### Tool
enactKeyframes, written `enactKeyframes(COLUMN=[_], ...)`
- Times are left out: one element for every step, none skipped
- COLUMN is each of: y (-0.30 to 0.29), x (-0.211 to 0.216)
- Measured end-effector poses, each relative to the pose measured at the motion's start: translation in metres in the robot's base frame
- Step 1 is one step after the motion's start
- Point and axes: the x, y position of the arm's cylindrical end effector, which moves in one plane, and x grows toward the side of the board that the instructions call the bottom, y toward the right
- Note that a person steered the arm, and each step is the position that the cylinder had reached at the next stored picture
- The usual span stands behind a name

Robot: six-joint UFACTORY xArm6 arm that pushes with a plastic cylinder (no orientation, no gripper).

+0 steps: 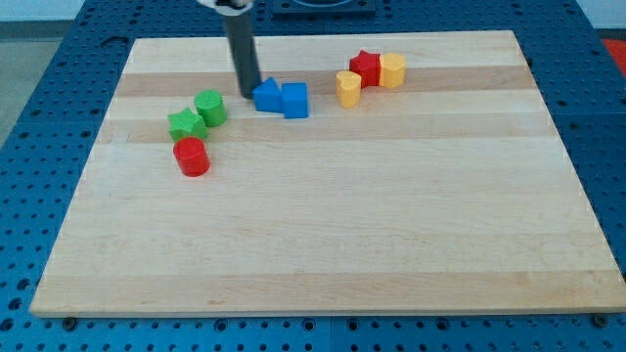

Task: Nudge yellow hexagon along with red star down a bit

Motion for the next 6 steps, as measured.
enactKeyframes(y=[0.041, 0.078, 0.078, 0.060, 0.078, 0.154], x=[0.002, 0.004, -0.006, -0.036, -0.068, -0.080])
